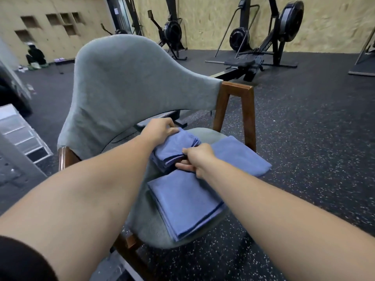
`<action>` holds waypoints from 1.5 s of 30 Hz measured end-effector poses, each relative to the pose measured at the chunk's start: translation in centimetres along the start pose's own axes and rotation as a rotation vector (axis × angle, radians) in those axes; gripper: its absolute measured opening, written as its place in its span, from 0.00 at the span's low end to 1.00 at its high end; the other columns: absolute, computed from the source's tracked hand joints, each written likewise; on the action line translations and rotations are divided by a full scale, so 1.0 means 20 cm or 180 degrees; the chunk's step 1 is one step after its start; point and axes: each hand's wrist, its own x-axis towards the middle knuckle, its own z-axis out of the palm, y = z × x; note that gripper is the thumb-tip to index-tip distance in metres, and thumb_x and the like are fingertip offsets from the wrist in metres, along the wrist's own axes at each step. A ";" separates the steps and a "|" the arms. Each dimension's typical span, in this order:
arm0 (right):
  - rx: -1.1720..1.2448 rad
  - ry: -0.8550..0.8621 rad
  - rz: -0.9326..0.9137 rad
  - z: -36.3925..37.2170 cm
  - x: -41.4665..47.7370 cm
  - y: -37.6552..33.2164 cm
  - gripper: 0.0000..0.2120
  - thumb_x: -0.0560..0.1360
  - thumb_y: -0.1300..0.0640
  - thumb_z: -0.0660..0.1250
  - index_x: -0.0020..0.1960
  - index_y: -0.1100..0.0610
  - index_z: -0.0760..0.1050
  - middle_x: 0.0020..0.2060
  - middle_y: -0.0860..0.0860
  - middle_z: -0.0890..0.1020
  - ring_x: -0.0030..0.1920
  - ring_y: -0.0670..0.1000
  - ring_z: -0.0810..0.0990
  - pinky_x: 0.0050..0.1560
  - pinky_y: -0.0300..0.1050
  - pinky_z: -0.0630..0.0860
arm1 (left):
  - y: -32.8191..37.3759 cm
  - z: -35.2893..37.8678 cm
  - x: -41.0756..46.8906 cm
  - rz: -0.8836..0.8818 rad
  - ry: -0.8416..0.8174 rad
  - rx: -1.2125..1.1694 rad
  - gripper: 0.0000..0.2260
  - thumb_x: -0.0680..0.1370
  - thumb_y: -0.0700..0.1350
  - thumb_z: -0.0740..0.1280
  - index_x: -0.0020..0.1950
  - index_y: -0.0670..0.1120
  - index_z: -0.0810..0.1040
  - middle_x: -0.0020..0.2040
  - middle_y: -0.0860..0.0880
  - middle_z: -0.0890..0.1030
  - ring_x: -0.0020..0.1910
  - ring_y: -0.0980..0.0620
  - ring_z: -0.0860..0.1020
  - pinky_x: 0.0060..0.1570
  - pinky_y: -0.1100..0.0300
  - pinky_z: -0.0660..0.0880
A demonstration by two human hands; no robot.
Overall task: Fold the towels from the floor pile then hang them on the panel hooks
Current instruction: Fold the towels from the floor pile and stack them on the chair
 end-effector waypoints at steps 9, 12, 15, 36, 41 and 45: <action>-0.0704 -0.0177 -0.0561 -0.19 -0.26 -0.07 0.05 0.82 0.67 0.60 0.49 0.63 0.74 0.40 0.63 0.81 0.33 0.60 0.86 0.34 0.50 0.86 | 0.15 -0.10 0.03 0.0339 0.0089 0.0254 0.15 0.79 0.59 0.74 0.48 0.48 0.79 0.43 0.48 0.83 0.46 0.45 0.79 0.43 0.50 0.74; -0.0904 0.0065 -0.0917 -0.38 -0.43 -0.09 0.04 0.82 0.66 0.60 0.52 0.60 0.73 0.39 0.62 0.82 0.33 0.59 0.86 0.32 0.50 0.83 | 0.37 -0.15 -0.03 0.0592 0.0072 0.0105 0.14 0.81 0.59 0.73 0.47 0.49 0.78 0.42 0.49 0.84 0.44 0.46 0.79 0.41 0.52 0.72; -0.1052 0.0345 -0.1101 -0.59 -0.58 -0.08 0.05 0.80 0.66 0.62 0.54 0.61 0.75 0.38 0.61 0.84 0.33 0.58 0.85 0.31 0.50 0.81 | 0.63 -0.14 -0.16 0.0950 0.0075 0.0053 0.12 0.81 0.56 0.73 0.48 0.48 0.80 0.43 0.50 0.84 0.45 0.45 0.80 0.42 0.53 0.73; -0.2031 0.1563 -0.0378 -1.94 -1.49 0.95 0.05 0.78 0.63 0.67 0.46 0.57 0.80 0.36 0.53 0.87 0.32 0.48 0.83 0.34 0.49 0.81 | 1.77 0.76 -1.56 0.2202 -0.1628 -0.0643 0.02 0.80 0.45 0.71 0.51 0.52 0.81 0.39 0.61 0.79 0.42 0.57 0.78 0.43 0.59 0.73; -0.2839 0.1812 0.0123 -2.03 -1.53 1.40 0.05 0.77 0.58 0.67 0.46 0.53 0.81 0.43 0.49 0.87 0.47 0.54 0.84 0.48 0.49 0.77 | 1.75 1.10 -1.87 0.1998 -0.2146 -0.0647 0.05 0.78 0.48 0.73 0.53 0.51 0.81 0.40 0.56 0.81 0.45 0.50 0.82 0.46 0.56 0.77; -0.3273 0.1461 0.0350 -2.08 -1.58 1.72 0.07 0.73 0.54 0.65 0.50 0.50 0.79 0.48 0.51 0.87 0.52 0.57 0.84 0.53 0.51 0.80 | 1.69 1.33 -2.14 0.1894 -0.2627 -0.0577 0.10 0.74 0.51 0.76 0.52 0.50 0.81 0.43 0.53 0.85 0.48 0.50 0.82 0.48 0.56 0.78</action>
